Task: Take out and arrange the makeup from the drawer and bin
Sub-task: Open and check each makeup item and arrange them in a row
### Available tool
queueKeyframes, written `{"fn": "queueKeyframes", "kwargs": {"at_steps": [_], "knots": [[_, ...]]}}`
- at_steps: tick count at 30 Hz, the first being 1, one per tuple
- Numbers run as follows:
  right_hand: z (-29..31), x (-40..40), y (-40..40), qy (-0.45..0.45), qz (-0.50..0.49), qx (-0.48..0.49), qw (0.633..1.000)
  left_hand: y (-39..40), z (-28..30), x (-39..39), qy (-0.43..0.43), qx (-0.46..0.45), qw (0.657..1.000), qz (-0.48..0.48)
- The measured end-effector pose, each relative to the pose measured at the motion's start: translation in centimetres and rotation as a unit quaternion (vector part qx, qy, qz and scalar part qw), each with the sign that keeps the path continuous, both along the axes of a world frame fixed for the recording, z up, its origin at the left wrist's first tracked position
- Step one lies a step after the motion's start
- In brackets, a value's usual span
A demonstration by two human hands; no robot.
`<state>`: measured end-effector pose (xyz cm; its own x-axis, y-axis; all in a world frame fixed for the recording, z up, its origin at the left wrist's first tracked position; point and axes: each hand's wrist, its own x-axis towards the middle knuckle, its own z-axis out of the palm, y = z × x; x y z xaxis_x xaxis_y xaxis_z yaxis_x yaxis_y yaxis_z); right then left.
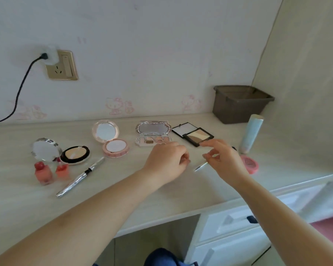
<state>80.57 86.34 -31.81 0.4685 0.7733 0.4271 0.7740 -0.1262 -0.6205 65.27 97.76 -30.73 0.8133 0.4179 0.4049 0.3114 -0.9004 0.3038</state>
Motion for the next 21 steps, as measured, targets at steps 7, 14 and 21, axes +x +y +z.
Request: {"fn": "queueKeyframes", "kwargs": {"at_steps": [7, 14, 21], "knots": [[-1.9, 2.3, -1.5, -0.029, -0.017, 0.008, 0.999, -0.7, -1.5, 3.5, 0.080, 0.068, 0.994, 0.005], [-3.2, 3.3, -1.7, -0.068, -0.015, -0.047, 0.996, -1.8, -1.9, 6.1, 0.139, 0.166, 0.976, 0.023], [-3.3, 2.9, -0.7, -0.131, -0.041, -0.078, 0.987, -1.8, -1.5, 6.3, 0.116, 0.152, 0.981, 0.044]]}}
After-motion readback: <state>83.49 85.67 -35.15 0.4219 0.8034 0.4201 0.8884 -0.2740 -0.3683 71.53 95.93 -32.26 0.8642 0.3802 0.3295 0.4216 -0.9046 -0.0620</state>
